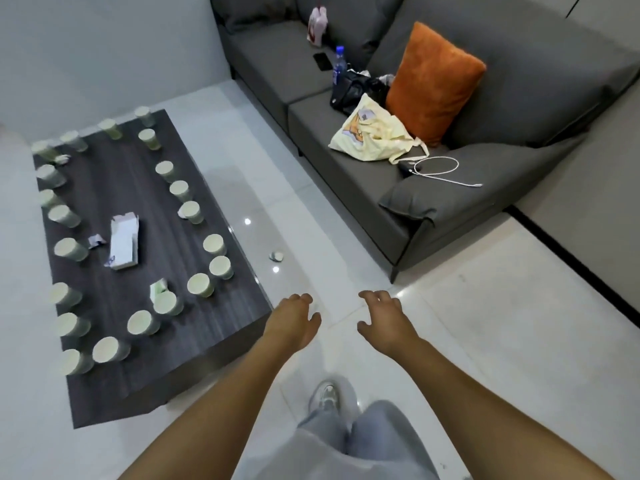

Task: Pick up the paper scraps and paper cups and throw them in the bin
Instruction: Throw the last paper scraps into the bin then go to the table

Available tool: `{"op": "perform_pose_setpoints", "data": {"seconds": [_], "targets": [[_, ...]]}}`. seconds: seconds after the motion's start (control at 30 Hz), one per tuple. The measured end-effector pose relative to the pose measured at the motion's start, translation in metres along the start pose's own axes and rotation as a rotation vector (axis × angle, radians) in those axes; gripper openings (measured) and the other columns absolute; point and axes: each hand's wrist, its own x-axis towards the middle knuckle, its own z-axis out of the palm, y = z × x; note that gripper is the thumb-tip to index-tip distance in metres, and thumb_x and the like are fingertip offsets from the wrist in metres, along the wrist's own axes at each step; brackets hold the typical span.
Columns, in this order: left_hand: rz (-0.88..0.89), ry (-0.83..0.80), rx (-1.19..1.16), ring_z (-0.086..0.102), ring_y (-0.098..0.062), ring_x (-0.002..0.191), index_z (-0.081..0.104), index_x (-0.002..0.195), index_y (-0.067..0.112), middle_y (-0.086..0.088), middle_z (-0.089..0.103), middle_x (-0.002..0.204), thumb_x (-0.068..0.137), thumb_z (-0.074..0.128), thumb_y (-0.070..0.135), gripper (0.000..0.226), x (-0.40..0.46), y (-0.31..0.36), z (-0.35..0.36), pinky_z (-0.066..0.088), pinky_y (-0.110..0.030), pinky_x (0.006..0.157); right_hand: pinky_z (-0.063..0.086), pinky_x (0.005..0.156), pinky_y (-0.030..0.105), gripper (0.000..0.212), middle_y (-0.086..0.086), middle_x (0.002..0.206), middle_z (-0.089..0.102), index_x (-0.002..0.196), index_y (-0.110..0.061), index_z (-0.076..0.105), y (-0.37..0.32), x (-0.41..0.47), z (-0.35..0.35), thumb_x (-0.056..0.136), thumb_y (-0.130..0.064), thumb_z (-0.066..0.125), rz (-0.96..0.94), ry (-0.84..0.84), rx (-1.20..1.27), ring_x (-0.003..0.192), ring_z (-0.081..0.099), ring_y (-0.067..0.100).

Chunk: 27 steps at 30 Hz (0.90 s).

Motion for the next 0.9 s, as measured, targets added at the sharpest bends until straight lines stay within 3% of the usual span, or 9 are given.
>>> {"op": "perform_pose_setpoints", "data": {"seconds": [0.53,0.7,0.9], "targets": [[-0.429,0.087,-0.343,0.049,-0.025,0.121,0.042,0.138,0.014,-0.007,0.048,0.137,0.096,0.046,0.035,0.047,0.199,0.036,-0.075,0.044,-0.036,0.099,0.040,0.104,0.041,0.059,0.007,0.149,0.030,0.147,-0.021,0.028,-0.011,0.278,-0.144,0.094,-0.023,0.052,-0.301,-0.255,-0.261,0.131,0.031,0.029],[-0.591,0.130,-0.448,0.050,-0.026,0.121,0.043,0.136,0.014,-0.008,0.048,0.137,0.095,0.046,0.035,0.046,0.222,0.017,-0.082,0.042,-0.034,0.097,0.040,0.105,0.043,0.059,0.009,0.148,0.031,0.147,-0.021,0.028,-0.049,0.345,-0.151,0.093,-0.022,0.053,-0.410,-0.341,-0.356,0.132,0.033,0.031],[-0.732,0.145,-0.558,0.056,-0.027,0.103,0.053,0.118,0.009,-0.012,0.057,0.117,0.094,0.050,0.035,0.036,0.264,-0.032,-0.091,0.048,-0.035,0.087,0.041,0.101,0.041,0.059,0.008,0.146,0.034,0.146,-0.023,0.029,-0.111,0.418,-0.126,0.092,-0.024,0.055,-0.487,-0.425,-0.433,0.129,0.035,0.030]]}}
